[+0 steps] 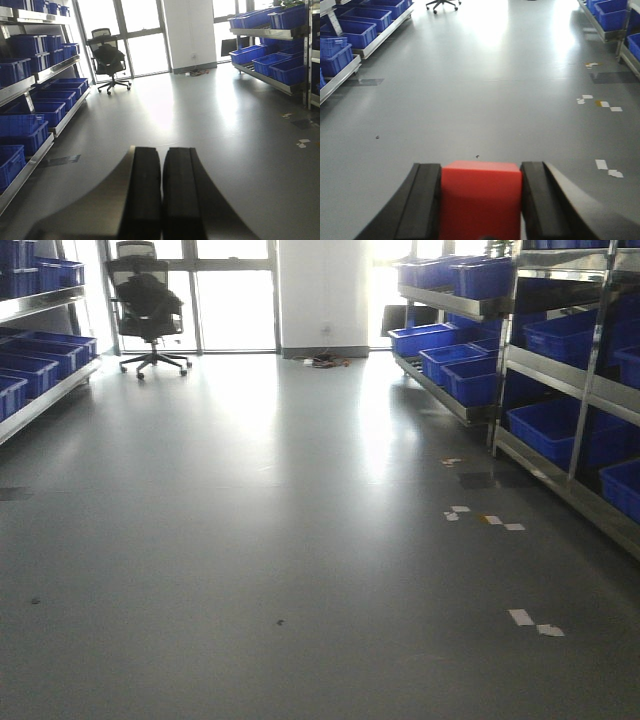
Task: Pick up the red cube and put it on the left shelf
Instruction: 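Drive the base to the rack of blue crates holding the cube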
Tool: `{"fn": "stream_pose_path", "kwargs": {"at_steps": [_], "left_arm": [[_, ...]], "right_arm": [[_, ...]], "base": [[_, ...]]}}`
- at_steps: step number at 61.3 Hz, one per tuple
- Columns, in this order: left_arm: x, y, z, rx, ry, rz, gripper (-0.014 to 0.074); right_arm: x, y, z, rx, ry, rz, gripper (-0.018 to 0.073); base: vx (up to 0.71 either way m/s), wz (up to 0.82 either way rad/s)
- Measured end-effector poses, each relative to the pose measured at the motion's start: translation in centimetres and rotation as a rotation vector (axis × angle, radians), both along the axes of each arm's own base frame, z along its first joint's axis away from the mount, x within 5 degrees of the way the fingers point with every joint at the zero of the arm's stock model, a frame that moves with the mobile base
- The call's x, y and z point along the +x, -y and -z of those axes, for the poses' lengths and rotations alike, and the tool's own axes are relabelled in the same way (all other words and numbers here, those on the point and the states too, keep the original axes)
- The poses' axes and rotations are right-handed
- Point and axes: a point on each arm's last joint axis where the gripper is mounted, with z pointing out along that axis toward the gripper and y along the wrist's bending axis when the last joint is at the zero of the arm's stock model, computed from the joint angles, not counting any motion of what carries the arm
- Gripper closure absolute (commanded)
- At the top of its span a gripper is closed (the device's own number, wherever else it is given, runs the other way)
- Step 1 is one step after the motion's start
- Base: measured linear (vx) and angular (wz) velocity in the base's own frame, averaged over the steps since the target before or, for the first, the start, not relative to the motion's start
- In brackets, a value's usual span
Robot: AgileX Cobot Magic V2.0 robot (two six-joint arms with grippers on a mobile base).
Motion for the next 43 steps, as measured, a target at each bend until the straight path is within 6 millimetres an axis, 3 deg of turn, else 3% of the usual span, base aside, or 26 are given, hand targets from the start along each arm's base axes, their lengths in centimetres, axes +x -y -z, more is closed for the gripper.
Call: {"fn": "stream_pose_path", "kwargs": {"at_steps": [43], "left_arm": [[0.00, 0.00, 0.00, 0.000, 0.000, 0.000, 0.0491]], "right_arm": [[0.00, 0.00, 0.00, 0.000, 0.000, 0.000, 0.0492]], "base": [[0.13, 0.18]]}}
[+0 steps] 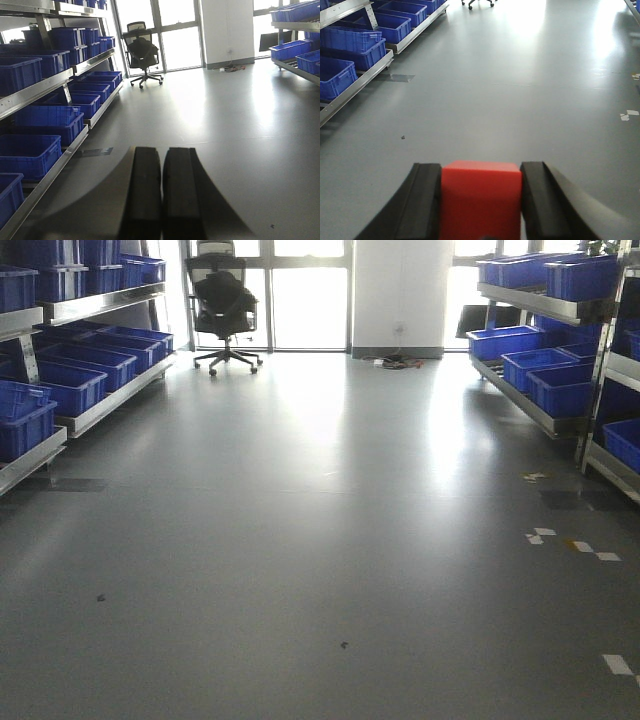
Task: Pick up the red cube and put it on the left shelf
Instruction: 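Drive the base to the rack of blue crates holding the cube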
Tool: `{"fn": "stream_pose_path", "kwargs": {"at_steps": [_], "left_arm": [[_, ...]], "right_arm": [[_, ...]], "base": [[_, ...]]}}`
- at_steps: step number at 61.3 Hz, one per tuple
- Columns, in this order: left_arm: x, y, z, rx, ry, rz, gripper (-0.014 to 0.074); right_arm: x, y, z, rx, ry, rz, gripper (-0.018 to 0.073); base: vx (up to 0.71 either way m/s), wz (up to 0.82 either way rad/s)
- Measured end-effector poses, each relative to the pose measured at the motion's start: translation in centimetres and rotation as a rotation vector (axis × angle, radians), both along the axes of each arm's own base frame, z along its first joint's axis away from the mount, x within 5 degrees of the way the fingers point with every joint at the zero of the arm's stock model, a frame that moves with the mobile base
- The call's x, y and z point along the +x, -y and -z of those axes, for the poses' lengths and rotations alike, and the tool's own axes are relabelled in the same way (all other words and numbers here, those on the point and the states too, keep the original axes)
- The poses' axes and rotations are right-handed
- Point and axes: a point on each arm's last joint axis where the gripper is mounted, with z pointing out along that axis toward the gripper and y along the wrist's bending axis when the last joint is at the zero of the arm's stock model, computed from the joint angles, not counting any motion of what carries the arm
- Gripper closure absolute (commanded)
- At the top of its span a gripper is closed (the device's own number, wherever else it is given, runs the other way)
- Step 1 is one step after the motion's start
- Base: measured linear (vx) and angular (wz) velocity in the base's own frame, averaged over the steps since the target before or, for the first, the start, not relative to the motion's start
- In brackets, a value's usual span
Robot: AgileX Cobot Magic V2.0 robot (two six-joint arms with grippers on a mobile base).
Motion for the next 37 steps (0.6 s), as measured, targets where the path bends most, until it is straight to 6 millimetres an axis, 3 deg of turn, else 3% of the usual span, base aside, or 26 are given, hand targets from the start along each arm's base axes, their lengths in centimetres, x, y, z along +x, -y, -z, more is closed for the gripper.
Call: {"fn": "stream_pose_path", "kwargs": {"at_steps": [37], "left_arm": [[0.00, 0.00, 0.00, 0.000, 0.000, 0.000, 0.0491]], "right_arm": [[0.00, 0.00, 0.00, 0.000, 0.000, 0.000, 0.0492]], "base": [[0.35, 0.04]]}}
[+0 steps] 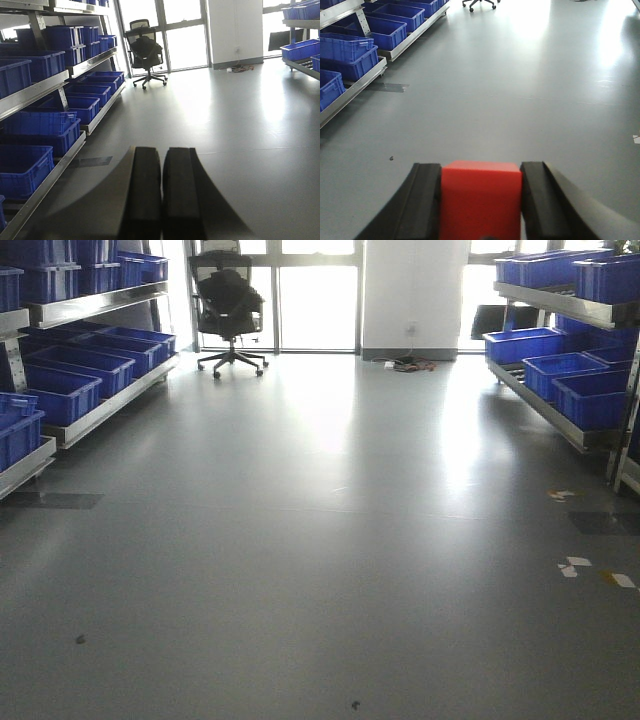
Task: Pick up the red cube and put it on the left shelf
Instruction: 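Drive the base to the rack of blue crates holding the cube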
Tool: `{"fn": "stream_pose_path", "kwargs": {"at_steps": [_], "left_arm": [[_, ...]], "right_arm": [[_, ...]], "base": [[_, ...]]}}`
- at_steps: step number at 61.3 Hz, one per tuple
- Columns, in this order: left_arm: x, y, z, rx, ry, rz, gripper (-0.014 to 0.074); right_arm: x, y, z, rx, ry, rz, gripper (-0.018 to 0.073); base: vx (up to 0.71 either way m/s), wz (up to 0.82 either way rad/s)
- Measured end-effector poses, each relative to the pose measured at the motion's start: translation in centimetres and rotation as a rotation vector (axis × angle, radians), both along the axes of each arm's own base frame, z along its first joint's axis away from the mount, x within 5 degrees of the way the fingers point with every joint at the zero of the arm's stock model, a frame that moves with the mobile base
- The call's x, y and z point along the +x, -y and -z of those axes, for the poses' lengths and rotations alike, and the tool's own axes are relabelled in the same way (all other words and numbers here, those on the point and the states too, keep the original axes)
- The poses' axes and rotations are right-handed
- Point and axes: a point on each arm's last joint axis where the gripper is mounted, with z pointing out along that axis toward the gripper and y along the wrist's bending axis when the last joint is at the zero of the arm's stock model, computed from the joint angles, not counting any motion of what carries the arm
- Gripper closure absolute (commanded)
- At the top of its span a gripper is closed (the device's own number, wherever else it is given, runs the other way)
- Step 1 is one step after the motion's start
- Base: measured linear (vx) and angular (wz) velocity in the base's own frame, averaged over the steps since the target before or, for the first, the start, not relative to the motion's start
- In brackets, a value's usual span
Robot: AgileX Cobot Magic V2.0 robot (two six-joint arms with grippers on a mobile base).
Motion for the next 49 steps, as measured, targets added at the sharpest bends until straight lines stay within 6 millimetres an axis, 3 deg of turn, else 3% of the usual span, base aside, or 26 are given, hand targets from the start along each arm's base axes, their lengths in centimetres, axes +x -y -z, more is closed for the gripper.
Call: {"fn": "stream_pose_path", "kwargs": {"at_steps": [49], "left_arm": [[0.00, 0.00, 0.00, 0.000, 0.000, 0.000, 0.0491]], "right_arm": [[0.00, 0.00, 0.00, -0.002, 0.000, 0.000, 0.0492]], "base": [[0.51, 0.14]]}}
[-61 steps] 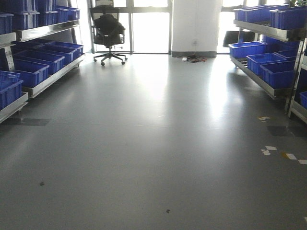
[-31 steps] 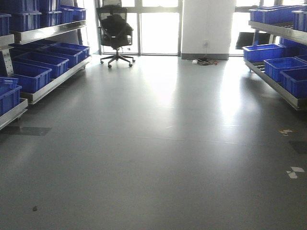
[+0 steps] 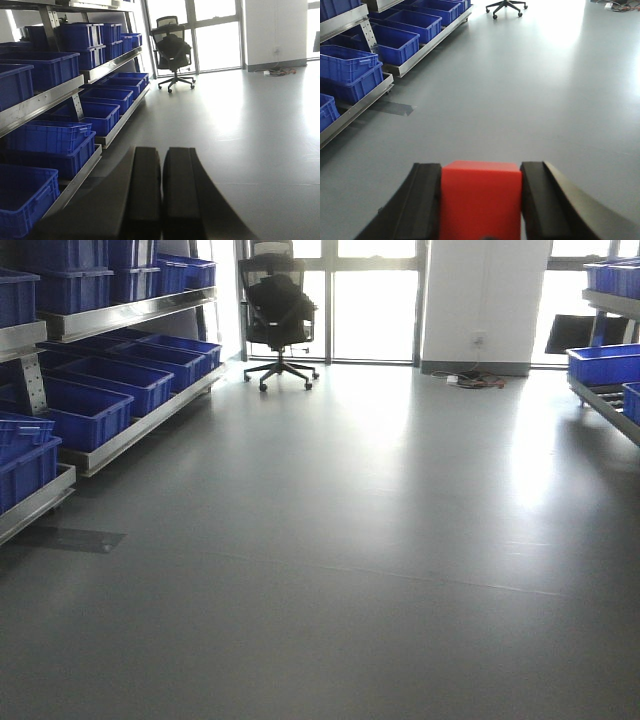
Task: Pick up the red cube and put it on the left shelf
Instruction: 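Drive the base to the rack of blue crates holding the cube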
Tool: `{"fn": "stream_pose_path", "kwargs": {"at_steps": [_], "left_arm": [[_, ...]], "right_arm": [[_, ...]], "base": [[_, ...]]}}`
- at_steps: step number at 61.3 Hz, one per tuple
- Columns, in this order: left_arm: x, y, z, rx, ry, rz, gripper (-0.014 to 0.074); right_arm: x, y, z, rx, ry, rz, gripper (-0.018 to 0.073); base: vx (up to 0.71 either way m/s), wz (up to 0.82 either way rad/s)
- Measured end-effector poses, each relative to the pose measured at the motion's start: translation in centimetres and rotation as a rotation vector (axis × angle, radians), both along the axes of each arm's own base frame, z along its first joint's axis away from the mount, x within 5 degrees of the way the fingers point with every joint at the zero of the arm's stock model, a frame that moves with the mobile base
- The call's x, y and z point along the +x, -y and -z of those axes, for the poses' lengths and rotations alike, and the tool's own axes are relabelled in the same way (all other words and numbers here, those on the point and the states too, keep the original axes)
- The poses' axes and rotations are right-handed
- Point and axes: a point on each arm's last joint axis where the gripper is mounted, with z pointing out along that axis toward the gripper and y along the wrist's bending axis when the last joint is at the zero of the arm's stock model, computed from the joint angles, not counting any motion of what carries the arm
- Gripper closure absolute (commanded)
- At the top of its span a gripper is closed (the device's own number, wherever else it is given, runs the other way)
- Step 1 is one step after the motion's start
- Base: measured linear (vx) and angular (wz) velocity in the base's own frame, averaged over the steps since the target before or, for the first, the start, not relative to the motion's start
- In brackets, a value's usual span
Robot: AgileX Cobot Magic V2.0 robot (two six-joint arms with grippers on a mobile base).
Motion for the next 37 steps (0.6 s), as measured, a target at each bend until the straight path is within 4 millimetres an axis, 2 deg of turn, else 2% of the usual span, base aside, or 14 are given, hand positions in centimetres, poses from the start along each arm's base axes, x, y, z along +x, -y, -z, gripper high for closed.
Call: {"fn": "stream_pose_path", "kwargs": {"at_steps": [37], "left_arm": [[0.00, 0.00, 0.00, 0.000, 0.000, 0.000, 0.0491]], "right_arm": [[0.00, 0.00, 0.00, 0.000, 0.000, 0.000, 0.0492]], "base": [[0.55, 0.21]]}}
